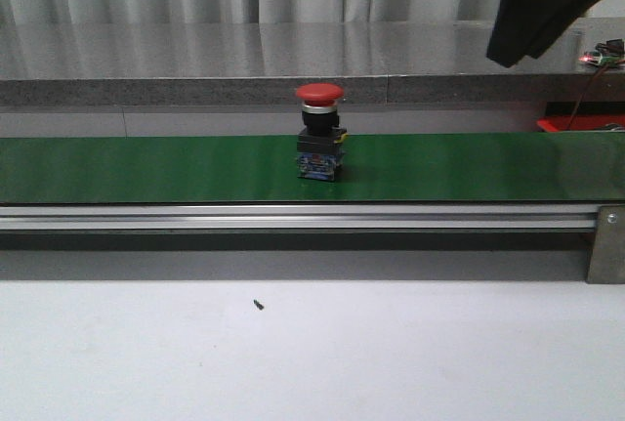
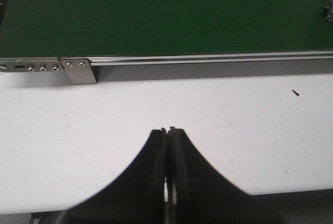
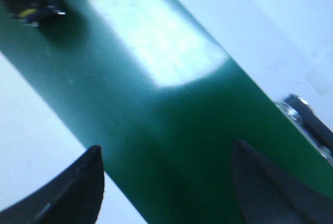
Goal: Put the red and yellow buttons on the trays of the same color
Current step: 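Grasp the second red button on the belt with the right gripper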
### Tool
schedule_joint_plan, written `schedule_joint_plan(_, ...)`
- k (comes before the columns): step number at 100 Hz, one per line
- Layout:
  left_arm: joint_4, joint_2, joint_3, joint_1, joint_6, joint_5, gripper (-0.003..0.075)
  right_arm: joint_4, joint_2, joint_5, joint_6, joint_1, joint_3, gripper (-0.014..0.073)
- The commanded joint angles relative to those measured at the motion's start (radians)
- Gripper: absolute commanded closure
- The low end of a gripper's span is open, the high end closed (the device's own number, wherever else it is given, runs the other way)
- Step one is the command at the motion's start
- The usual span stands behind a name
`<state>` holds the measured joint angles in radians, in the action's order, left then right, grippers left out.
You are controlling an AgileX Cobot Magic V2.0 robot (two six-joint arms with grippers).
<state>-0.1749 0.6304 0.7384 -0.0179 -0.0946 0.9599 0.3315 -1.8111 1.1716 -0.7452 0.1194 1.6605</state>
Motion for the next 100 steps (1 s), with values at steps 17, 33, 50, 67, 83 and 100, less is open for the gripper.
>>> schedule_joint_plan(17, -0.016, -0.001, 0.024, -0.01, -0.001, -0.053, 0.074, 0.069, 0.052, 0.004, -0.047, 0.12, 0.021, 0.0085)
schedule_joint_plan(33, -0.016, -0.001, 0.024, -0.01, -0.001, -0.053, 0.074, 0.091, 0.023, -0.051, -0.047, 0.176, 0.023, 0.0085)
schedule_joint_plan(50, -0.016, -0.001, 0.024, -0.01, -0.001, -0.053, 0.074, 0.093, -0.023, -0.117, -0.047, 0.215, 0.023, 0.0085)
schedule_joint_plan(67, -0.016, -0.001, 0.024, -0.01, -0.001, -0.053, 0.074, 0.102, -0.051, -0.187, -0.047, 0.221, 0.023, 0.0085)
schedule_joint_plan(83, -0.016, -0.001, 0.024, -0.01, -0.001, -0.053, 0.074, 0.102, -0.068, -0.188, -0.047, 0.221, 0.023, 0.0176)
schedule_joint_plan(100, -0.016, -0.001, 0.024, -0.01, -0.001, -0.053, 0.074, 0.102, -0.072, -0.185, -0.046, 0.221, 0.024, 0.0423)
